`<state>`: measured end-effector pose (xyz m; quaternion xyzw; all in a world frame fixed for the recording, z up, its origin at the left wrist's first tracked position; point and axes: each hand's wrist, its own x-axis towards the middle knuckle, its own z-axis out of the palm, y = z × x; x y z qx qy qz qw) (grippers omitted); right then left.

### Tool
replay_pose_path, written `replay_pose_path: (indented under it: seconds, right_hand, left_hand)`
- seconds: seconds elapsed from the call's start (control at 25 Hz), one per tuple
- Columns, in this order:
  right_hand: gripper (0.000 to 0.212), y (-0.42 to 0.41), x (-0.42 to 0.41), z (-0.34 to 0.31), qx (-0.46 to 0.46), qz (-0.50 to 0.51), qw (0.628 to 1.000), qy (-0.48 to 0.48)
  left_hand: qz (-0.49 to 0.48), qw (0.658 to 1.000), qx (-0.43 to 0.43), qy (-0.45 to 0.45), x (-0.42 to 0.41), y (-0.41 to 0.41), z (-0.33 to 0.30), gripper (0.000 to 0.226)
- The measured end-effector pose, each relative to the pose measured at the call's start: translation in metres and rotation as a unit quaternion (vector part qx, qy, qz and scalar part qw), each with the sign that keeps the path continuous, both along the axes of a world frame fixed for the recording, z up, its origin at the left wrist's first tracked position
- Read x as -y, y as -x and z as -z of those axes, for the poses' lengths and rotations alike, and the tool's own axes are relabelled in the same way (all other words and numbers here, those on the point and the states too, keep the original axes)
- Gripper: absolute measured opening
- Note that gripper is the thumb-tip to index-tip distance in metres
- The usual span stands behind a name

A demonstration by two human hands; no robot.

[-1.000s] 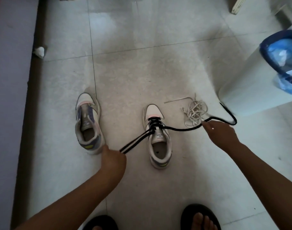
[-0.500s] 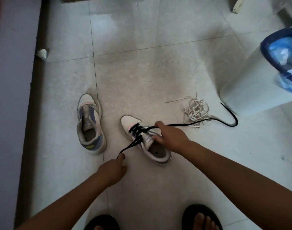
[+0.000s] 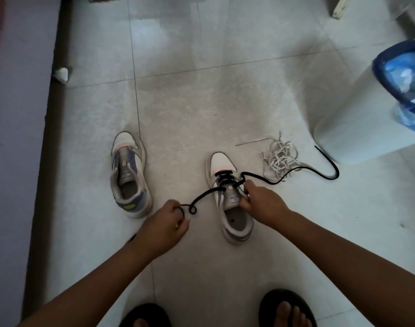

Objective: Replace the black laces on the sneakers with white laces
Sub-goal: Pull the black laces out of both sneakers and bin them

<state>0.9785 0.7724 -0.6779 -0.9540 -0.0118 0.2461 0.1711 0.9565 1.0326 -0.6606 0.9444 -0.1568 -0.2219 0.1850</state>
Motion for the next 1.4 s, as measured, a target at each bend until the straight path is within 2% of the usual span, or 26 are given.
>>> replay_pose_path:
  seconds: [0.08, 0.2, 0.32, 0.4, 0.48, 0.56, 0.64, 0.76, 0.84, 0.92, 1.04, 1.16, 1.24, 1.32, 1.4]
  right_hand:
    - [0.027, 0.0, 0.003, -0.001, -0.026, 0.011, 1.0, 0.01]
    - [0.038, -0.007, 0.0, -0.006, -0.004, 0.039, 0.999, 0.024]
    - [0.042, -0.011, -0.012, -0.008, 0.053, 0.041, 0.998, 0.008]
    - [0.045, -0.012, -0.019, -0.008, 0.045, 0.042, 0.998, 0.006]
    - [0.045, -0.01, -0.019, -0.007, 0.048, 0.055, 0.997, 0.02]
    - [0.043, -0.009, -0.014, -0.005, 0.071, 0.014, 0.993, 0.09]
    - [0.044, -0.01, -0.008, -0.006, 0.051, 0.01, 0.993, 0.106]
    - [0.039, -0.016, -0.004, -0.013, 0.011, 0.018, 0.998, 0.067]
    - [0.029, -0.016, -0.003, -0.024, -0.003, 0.044, 0.999, -0.018]
    - [0.036, -0.009, 0.0, -0.038, -0.026, 0.07, 0.992, -0.102]
    - [0.033, 0.01, 0.006, -0.053, -0.079, 0.065, 0.984, -0.145]
    - [0.031, 0.036, 0.001, -0.063, -0.214, 0.123, 0.932, -0.265]
    - [0.034, 0.052, -0.008, -0.063, -0.285, 0.175, 0.89, -0.311]
    - [0.033, 0.059, -0.016, -0.059, -0.299, 0.277, 0.835, -0.37]
    - [0.034, 0.054, -0.013, -0.058, -0.263, 0.358, 0.795, -0.413]
  left_hand:
    - [-0.042, 0.996, 0.062, 0.046, 0.023, -0.012, -0.01, 0.025]
    - [-0.092, 0.994, 0.005, 0.055, 0.064, -0.03, -0.008, 0.019]
    - [-0.095, 0.994, -0.046, 0.04, 0.103, -0.041, 0.007, 0.036]
    - [-0.117, 0.991, -0.057, 0.021, 0.117, -0.047, 0.016, 0.047]
    - [-0.146, 0.988, -0.058, -0.008, 0.12, -0.051, 0.021, 0.048]
    - [-0.123, 0.99, -0.032, -0.054, 0.115, -0.052, 0.023, 0.042]
    - [-0.082, 0.995, -0.018, -0.061, 0.109, -0.053, 0.02, 0.036]
    - [-0.064, 0.994, -0.074, 0.04, 0.103, -0.055, 0.003, 0.032]
    - [-0.048, 0.99, -0.097, 0.094, 0.099, -0.049, -0.013, 0.03]
    - [0.016, 0.991, -0.099, 0.09, 0.094, -0.033, -0.024, 0.024]
    - [0.097, 0.975, -0.166, 0.108, 0.087, 0.006, -0.03, 0.017]
    - [0.1, 0.966, -0.18, 0.159, 0.086, 0.03, -0.034, 0.016]
    - [0.103, 0.96, -0.163, 0.201, 0.087, 0.042, -0.037, 0.027]
    - [0.173, 0.961, -0.124, 0.178, 0.089, 0.052, -0.038, 0.033]
    - [0.207, 0.972, -0.042, 0.098, 0.089, 0.047, -0.035, 0.031]
